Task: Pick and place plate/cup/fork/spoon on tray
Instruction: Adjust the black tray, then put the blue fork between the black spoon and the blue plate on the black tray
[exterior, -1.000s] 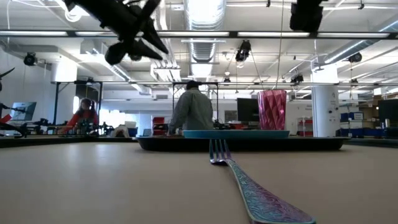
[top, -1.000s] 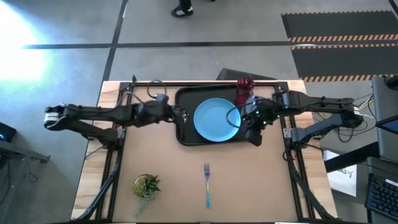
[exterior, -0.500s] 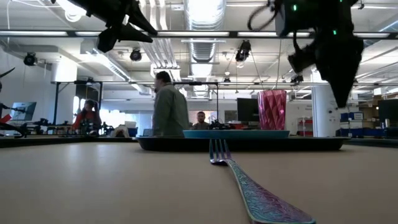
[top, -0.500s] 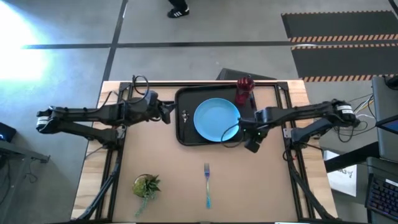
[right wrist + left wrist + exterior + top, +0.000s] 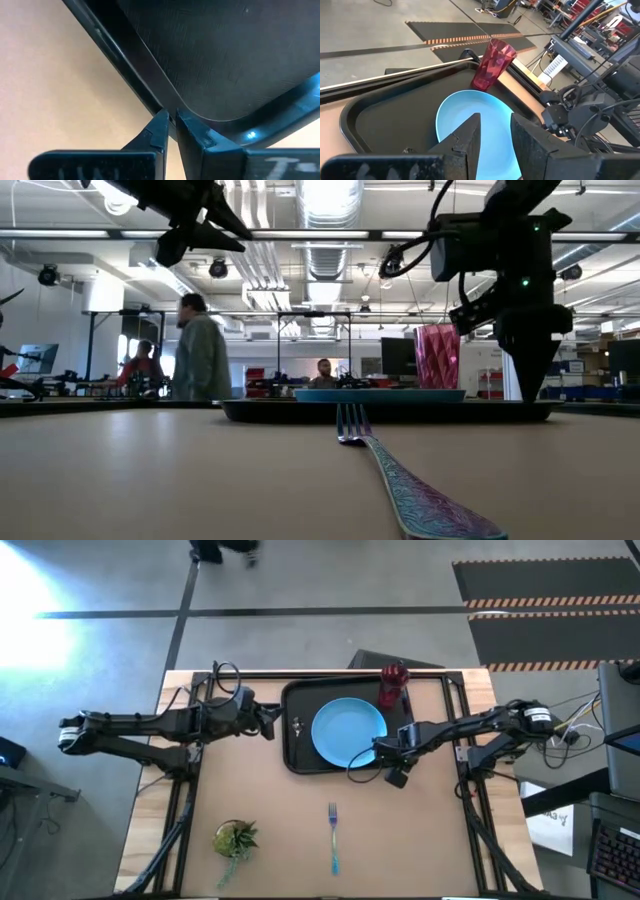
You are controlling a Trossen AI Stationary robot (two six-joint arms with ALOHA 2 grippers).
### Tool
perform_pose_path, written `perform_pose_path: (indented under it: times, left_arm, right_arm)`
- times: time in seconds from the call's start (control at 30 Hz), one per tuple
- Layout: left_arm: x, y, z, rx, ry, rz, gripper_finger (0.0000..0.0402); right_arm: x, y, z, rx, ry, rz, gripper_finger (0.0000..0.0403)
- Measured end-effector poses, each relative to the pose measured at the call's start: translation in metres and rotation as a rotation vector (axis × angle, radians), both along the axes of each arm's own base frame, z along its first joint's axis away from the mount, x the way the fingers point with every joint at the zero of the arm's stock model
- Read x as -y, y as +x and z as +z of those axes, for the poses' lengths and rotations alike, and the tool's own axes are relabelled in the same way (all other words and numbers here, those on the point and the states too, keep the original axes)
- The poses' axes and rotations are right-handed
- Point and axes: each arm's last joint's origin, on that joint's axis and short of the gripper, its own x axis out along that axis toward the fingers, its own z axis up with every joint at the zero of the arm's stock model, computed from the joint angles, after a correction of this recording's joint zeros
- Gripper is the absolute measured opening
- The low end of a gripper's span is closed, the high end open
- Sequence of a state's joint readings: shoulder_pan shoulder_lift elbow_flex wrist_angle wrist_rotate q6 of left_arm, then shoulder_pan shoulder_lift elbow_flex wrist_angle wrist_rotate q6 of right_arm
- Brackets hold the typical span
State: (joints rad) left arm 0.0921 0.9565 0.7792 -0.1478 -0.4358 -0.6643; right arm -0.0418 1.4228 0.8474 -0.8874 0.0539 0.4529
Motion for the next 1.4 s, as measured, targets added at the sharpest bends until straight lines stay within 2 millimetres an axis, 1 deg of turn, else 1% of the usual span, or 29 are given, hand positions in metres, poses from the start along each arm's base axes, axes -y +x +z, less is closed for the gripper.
perform_pose_path:
  times: [0.27,0.47,0.63,0.83,0.9,1.03,1.13,1.2,1.3,1.4]
  left_arm:
    - [0.0,0.0,0.0,-0.011,0.02,-0.007,0.0089]
    - [0.0,0.0,0.0,-0.012,0.02,-0.007,0.0089]
    - [0.0,0.0,0.0,-0.012,0.021,-0.008,0.0089]
    - [0.0,0.0,0.0,-0.012,0.021,-0.008,0.0089]
    - [0.0,0.0,0.0,-0.013,0.021,-0.008,0.0089]
    - [0.0,0.0,0.0,-0.02,0.031,-0.011,0.0089]
    - [0.0,0.0,0.0,-0.026,0.041,-0.015,0.0089]
    - [0.0,0.0,0.0,-0.026,0.042,-0.016,0.0089]
    - [0.0,0.0,0.0,-0.027,0.042,-0.016,0.0089]
    - [0.0,0.0,0.0,-0.027,0.043,-0.016,0.0089]
  right_arm:
    - [0.0,0.003,-0.001,0.021,0.001,-0.039,0.0026]
    - [-0.001,0.013,0.004,0.167,0.011,-0.099,0.0026]
    - [-0.005,0.027,0.007,0.308,0.054,-0.092,0.0026]
    - [-0.007,0.03,0.01,0.359,0.071,-0.088,0.0026]
    - [-0.01,0.032,0.016,0.405,0.107,-0.078,0.0026]
    - [-0.017,0.038,0.032,0.553,0.244,-0.059,0.0026]
    - [-0.026,0.044,0.045,0.682,0.341,-0.013,0.0026]
    - [-0.032,0.048,0.051,0.736,0.384,0.006,0.0026]
    - [-0.04,0.051,0.052,0.763,0.411,0.01,0.0029]
    - [-0.047,0.055,0.045,0.742,0.43,0.011,0.0039]
